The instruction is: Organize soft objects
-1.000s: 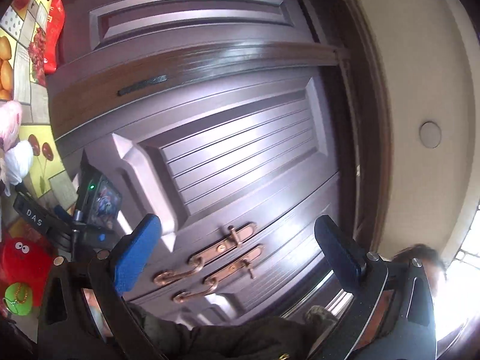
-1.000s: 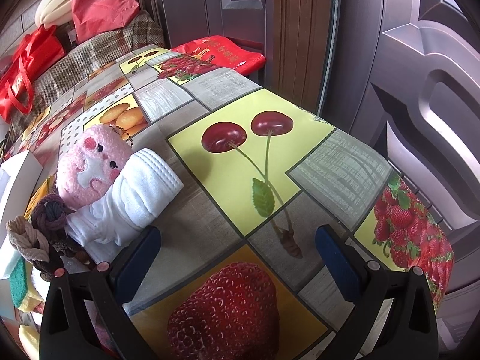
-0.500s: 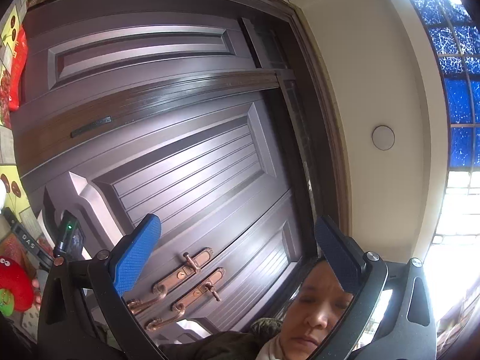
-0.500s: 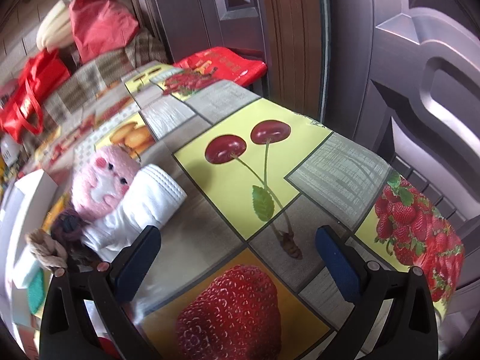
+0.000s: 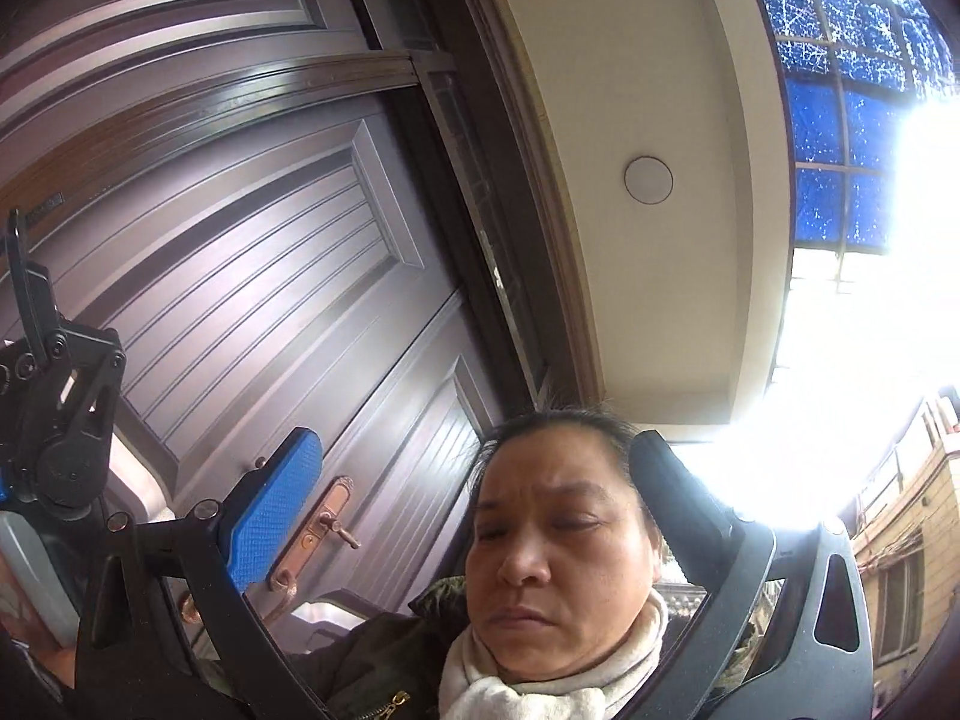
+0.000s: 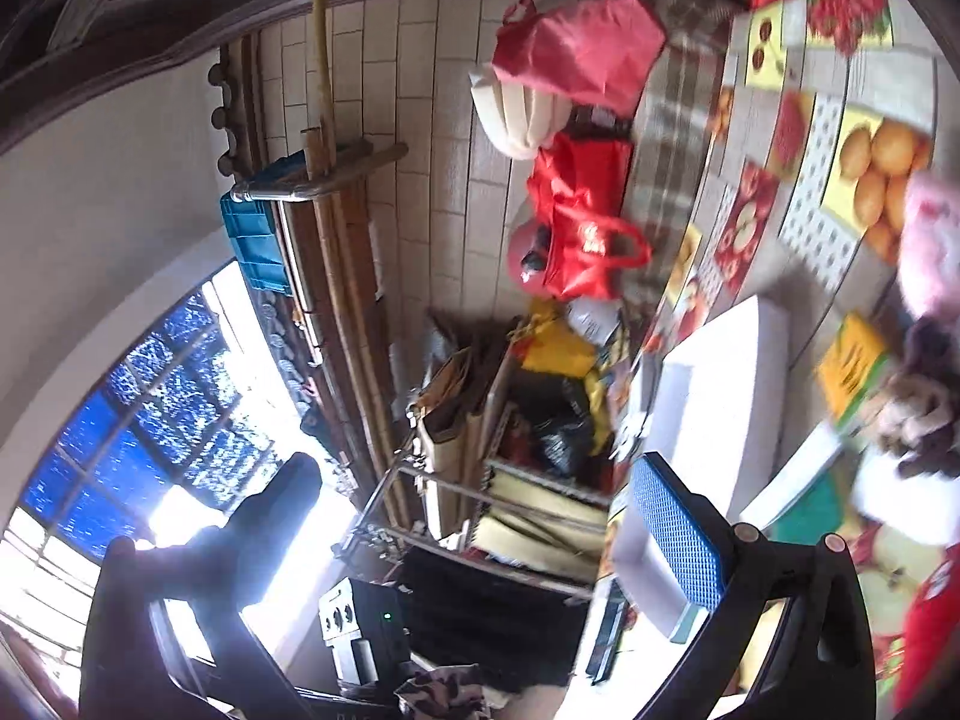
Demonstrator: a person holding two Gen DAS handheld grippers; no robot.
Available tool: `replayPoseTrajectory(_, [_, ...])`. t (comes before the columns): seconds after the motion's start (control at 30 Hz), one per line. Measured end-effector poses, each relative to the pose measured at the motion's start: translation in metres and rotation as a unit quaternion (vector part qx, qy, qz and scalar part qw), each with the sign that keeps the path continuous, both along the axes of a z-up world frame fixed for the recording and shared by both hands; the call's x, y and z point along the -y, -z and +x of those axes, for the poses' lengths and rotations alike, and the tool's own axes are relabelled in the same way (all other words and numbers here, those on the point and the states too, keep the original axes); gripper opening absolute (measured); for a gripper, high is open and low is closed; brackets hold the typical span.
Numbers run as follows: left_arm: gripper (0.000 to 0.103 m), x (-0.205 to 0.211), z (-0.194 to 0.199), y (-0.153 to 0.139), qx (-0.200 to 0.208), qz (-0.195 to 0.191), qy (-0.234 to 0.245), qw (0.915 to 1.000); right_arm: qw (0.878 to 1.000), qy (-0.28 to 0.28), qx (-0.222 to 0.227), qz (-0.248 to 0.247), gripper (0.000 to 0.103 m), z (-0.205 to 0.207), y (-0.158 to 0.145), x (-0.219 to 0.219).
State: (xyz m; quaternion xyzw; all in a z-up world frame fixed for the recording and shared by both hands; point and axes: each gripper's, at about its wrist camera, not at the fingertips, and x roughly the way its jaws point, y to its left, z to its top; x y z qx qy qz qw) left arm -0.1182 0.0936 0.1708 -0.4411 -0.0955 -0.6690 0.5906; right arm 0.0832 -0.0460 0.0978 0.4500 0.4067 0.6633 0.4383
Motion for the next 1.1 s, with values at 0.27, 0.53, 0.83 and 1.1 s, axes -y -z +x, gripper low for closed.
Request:
replayPoseTrajectory(0.27, [0.103,0.015,0.015,0.005,-0.012,-0.004,0.026,0.9996,0.998,-0.060,-0.017,0.003,0.103,-0.038,-0.008,-0.016])
replayPoseTrajectory(0.53, [0.103,-0.009,-0.021,-0.014,0.021,0.005,-0.025,0.9995,0.997,0.050,0.016,-0.063,0.103,-0.007,0.012,-0.001])
replayPoseTrajectory(0.83, [0.103,-0.050,-0.083,0.012,-0.252,0.258,-0.404,0.8407,0.927,0.230,0.254,-0.153,0.103,0.008,-0.026,0.037])
replayPoseTrajectory(1.1, [0.103,-0.016,-0.095,0.082,-0.380,0.487,-0.556,0.5558,0.839,0.287,0.385,-0.256,0.103,0.007,-0.027,0.094])
